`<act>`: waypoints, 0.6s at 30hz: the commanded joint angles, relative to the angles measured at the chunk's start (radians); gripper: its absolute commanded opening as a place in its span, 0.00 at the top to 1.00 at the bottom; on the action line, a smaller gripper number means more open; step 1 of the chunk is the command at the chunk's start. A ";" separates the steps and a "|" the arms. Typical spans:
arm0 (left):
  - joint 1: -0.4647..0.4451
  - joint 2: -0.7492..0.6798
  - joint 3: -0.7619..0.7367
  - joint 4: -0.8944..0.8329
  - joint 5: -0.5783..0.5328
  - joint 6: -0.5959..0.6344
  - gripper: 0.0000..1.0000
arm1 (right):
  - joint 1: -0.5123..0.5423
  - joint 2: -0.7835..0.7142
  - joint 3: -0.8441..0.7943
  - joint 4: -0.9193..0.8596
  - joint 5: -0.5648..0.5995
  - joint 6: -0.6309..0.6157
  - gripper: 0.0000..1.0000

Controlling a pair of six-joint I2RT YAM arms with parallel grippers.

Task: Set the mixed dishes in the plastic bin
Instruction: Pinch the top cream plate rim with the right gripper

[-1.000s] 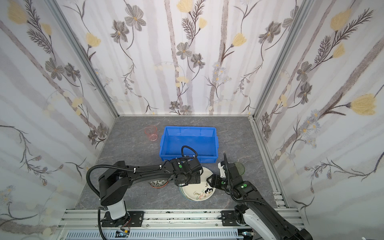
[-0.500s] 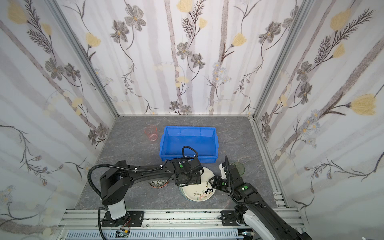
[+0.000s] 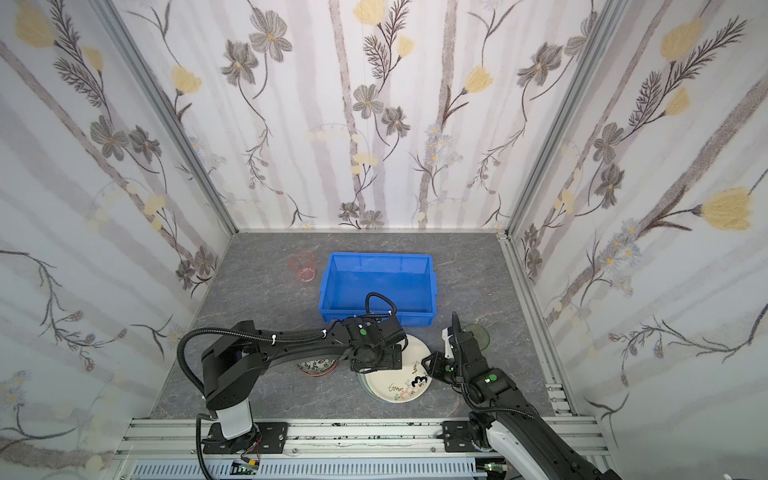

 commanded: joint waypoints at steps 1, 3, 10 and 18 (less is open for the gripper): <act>0.000 -0.002 0.013 0.118 0.039 0.001 0.00 | 0.000 -0.012 0.000 0.097 -0.065 0.030 0.77; -0.002 -0.004 0.010 0.120 0.038 0.001 0.00 | -0.001 -0.021 -0.001 0.096 -0.059 0.033 0.78; -0.002 -0.014 0.004 0.123 0.031 0.001 0.00 | -0.004 -0.059 0.010 0.058 -0.035 0.035 0.83; -0.001 -0.028 0.002 0.125 0.021 0.000 0.00 | -0.005 -0.088 0.013 0.041 -0.029 0.039 0.91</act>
